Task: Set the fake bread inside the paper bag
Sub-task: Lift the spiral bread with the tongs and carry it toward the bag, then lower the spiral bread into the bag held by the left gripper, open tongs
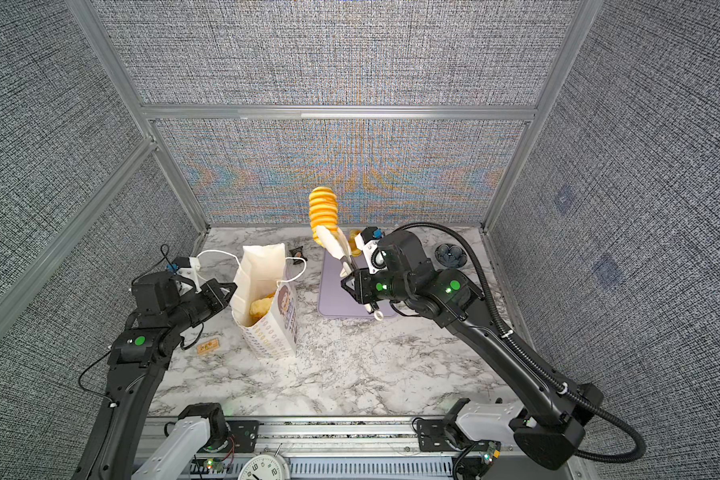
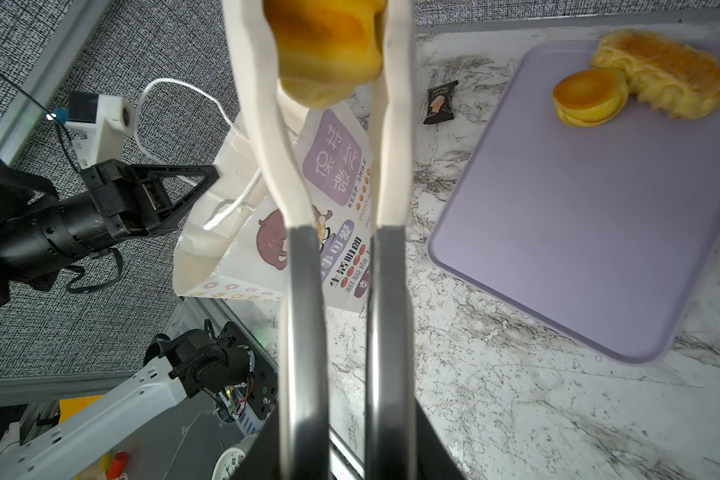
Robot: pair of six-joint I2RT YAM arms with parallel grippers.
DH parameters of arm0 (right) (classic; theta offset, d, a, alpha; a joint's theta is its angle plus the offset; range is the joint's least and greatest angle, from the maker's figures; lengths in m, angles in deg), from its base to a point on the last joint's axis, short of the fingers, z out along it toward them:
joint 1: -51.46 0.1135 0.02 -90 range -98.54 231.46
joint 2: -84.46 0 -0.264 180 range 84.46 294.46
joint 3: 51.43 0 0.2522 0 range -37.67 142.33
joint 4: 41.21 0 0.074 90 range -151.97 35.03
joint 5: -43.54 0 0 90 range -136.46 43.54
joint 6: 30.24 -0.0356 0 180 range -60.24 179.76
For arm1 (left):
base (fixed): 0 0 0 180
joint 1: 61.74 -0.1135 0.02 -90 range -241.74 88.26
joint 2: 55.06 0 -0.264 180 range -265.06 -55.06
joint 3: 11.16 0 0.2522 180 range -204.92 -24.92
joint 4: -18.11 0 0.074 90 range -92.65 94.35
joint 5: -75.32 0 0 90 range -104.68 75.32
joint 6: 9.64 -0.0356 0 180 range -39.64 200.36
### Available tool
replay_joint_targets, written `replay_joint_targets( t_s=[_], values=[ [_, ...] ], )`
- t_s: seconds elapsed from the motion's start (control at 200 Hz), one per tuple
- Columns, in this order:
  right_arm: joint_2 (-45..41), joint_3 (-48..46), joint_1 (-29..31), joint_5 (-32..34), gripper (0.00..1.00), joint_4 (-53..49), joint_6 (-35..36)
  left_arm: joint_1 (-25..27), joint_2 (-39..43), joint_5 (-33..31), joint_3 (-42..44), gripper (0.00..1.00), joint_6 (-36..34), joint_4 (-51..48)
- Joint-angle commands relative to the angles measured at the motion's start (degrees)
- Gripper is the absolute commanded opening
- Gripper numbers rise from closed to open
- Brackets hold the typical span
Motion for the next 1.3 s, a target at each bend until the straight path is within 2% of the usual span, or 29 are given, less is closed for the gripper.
replay_joint_targets(
  t_s=[0.0,0.92,1.295],
  values=[
    [0.4,1.5,1.5,1.3,0.32,0.5,1.4,-0.1,-0.1,0.6,-0.2,0.00,0.0,0.9],
    [4.6,4.7,16.4,9.6,0.31,0.4,-0.6,-0.1,0.6,0.2,0.1,0.00,-0.2,0.4],
    [6.4,4.7,20.0,11.0,0.31,1.4,-1.9,-0.1,0.9,0.2,0.2,0.00,-0.2,0.3]
  ],
)
